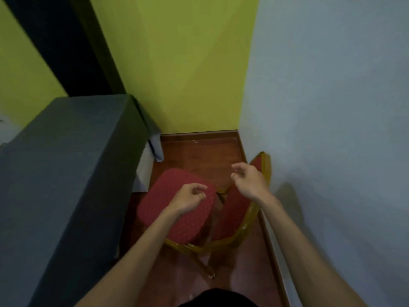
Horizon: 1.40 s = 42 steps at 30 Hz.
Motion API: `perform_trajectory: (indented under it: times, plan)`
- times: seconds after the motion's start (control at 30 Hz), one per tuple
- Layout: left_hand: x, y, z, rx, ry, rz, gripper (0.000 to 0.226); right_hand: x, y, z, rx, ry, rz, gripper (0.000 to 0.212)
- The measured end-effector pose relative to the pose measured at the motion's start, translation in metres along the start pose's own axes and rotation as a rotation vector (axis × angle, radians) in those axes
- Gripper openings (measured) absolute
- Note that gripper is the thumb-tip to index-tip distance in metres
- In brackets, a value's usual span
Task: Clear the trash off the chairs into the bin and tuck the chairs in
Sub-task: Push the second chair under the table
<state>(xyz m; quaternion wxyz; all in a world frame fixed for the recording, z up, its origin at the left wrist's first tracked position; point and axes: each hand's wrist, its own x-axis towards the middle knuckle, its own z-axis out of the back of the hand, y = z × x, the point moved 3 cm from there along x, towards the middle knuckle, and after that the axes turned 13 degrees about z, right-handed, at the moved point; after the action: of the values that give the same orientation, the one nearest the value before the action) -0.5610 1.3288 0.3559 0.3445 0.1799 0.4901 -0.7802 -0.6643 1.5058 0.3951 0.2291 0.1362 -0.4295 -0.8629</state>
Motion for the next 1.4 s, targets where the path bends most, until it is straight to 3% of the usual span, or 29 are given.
perform_trajectory:
  times: [0.23, 0.37, 0.47, 0.6, 0.77, 1.0, 1.3, 1.4]
  plan:
    - [0.009, -0.051, -0.071, 0.139, 0.163, -0.109, 0.033, -0.005, -0.032, 0.041, -0.045, -0.369, -0.102, 0.035]
    - [-0.003, -0.065, -0.109, 0.156, 0.238, -0.156, 0.064, -0.01, -0.049, 0.043, -0.153, -0.41, -0.158, 0.047]
    - [-0.005, -0.062, -0.124, 0.207, 0.222, -0.148, 0.074, -0.016, -0.066, 0.039, -0.012, -0.323, -0.298, 0.054]
    - [0.003, -0.059, -0.133, 0.244, 0.194, -0.154, 0.078, 0.005, -0.078, 0.041, 0.103, -0.236, -0.357, 0.031]
    - [0.012, -0.057, -0.153, 0.263, 0.133, -0.051, 0.101, 0.04, -0.102, 0.038, 0.328, -0.044, -0.425, 0.075]
    - [0.03, -0.073, -0.165, 0.14, 0.052, 0.058, 0.111, 0.077, -0.111, 0.042, 0.298, 0.066, -0.446, 0.088]
    - [0.04, -0.077, -0.12, 0.046, -0.177, 0.074, 0.098, 0.134, -0.096, 0.003, 0.272, 0.23, -0.312, 0.118]
    - [0.041, -0.071, -0.1, -0.022, -0.248, 0.112, 0.092, 0.158, -0.091, -0.024, 0.258, 0.298, -0.279, 0.105]
